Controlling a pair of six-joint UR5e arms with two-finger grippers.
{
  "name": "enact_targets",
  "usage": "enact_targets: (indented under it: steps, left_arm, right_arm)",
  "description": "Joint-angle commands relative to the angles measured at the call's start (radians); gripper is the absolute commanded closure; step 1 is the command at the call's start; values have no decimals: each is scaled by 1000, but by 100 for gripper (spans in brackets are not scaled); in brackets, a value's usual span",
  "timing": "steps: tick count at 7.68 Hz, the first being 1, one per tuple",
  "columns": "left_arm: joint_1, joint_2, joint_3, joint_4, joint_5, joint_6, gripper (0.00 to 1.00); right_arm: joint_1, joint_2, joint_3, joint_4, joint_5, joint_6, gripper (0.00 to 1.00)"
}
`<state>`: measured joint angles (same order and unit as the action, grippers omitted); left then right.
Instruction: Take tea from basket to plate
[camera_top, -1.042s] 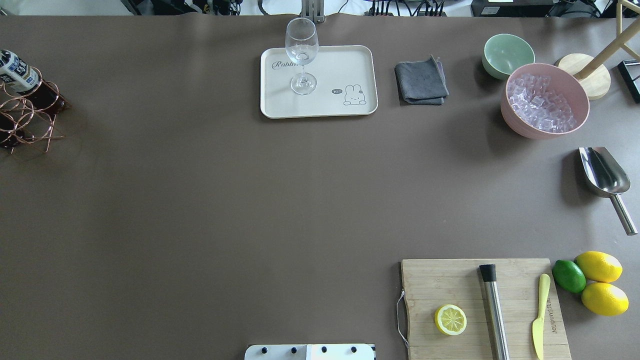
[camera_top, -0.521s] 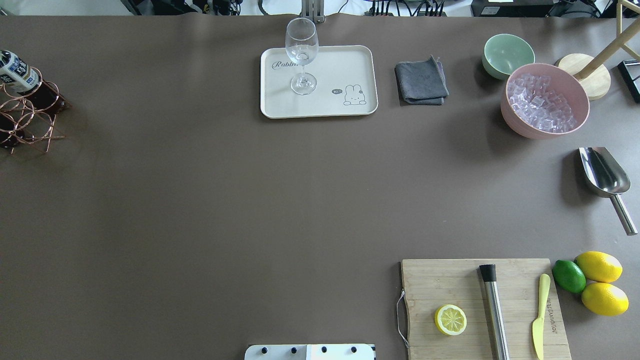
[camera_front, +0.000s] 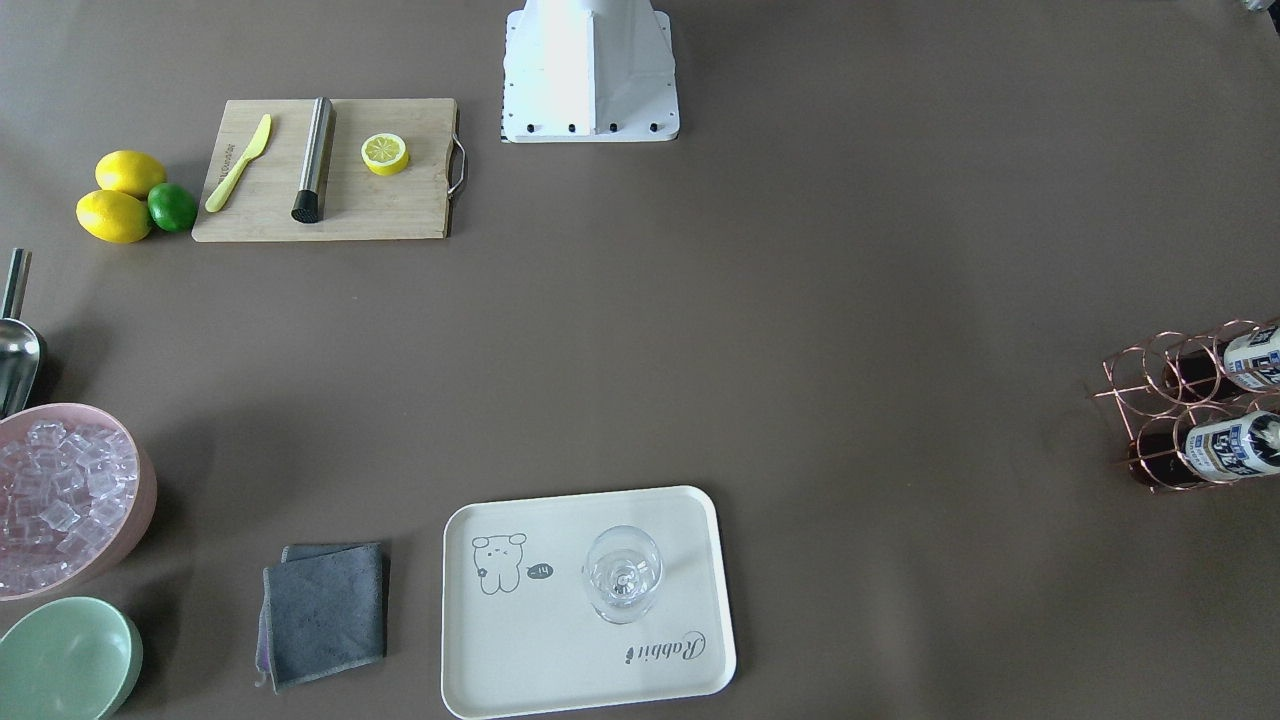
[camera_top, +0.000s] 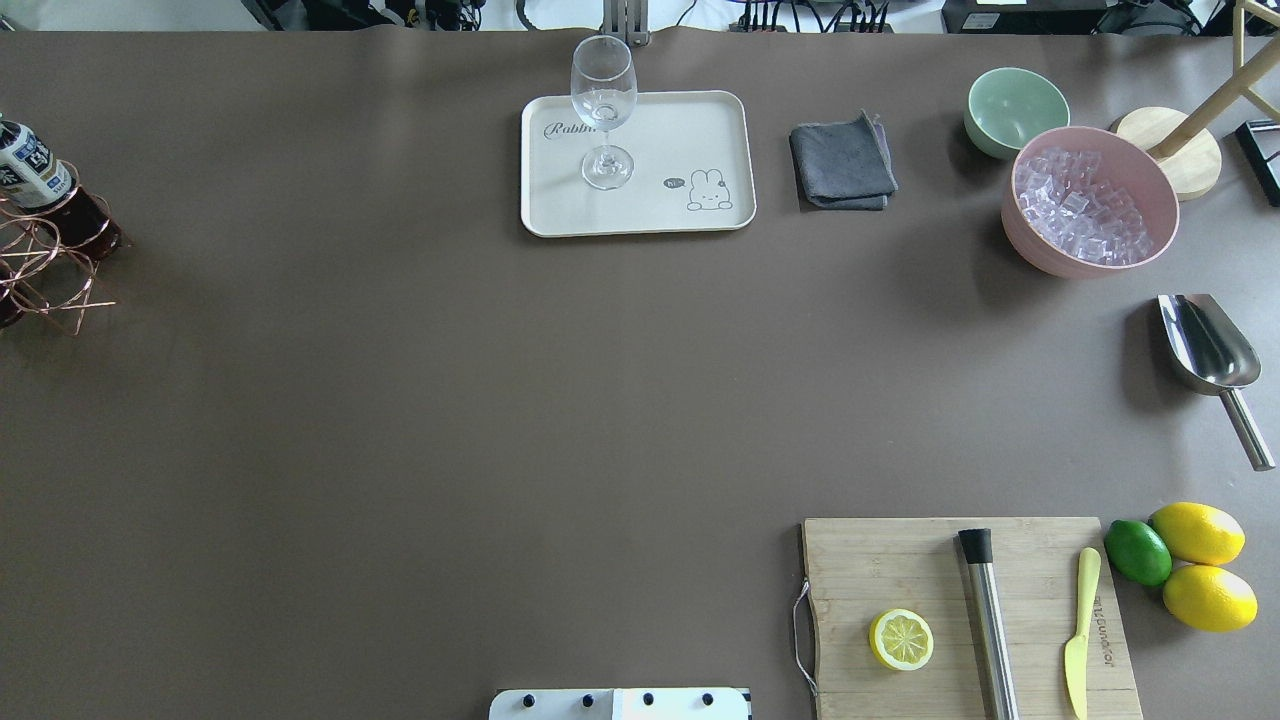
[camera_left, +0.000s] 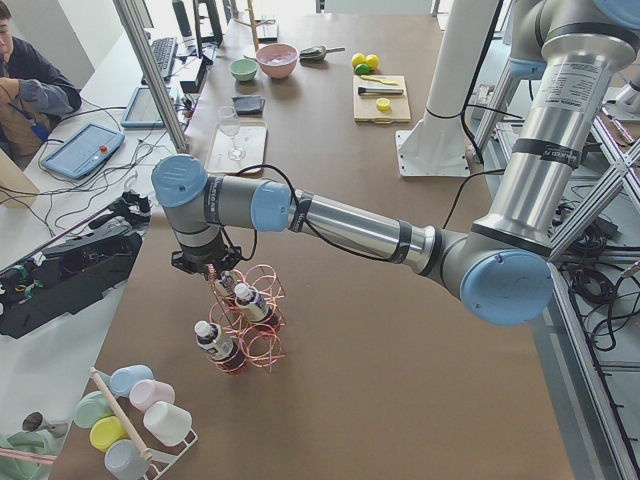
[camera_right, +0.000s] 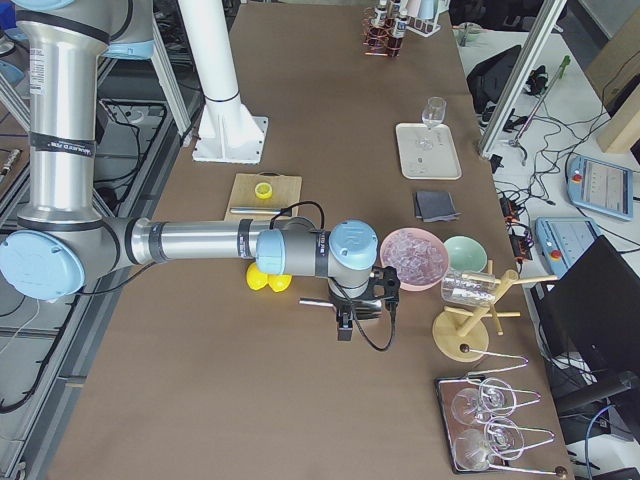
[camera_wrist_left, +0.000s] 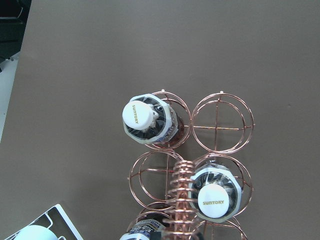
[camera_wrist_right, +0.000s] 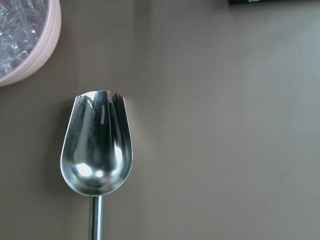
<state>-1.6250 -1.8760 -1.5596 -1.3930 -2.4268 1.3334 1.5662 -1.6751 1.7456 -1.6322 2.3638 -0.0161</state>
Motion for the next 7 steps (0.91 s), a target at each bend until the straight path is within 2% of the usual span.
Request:
enact_targets:
  steps: [1, 4, 7]
  left_arm:
    - [-1, 0, -120, 121, -23, 0, 100]
    - [8, -37, -323, 288, -21, -13, 100]
    - [8, -48, -387, 290, -24, -42, 100]
  right_arm:
    - [0, 0, 0, 0, 0, 1, 0]
    - [-9, 0, 2, 0, 2, -1, 0]
    - [-44, 8, -2, 2, -6, -1, 0]
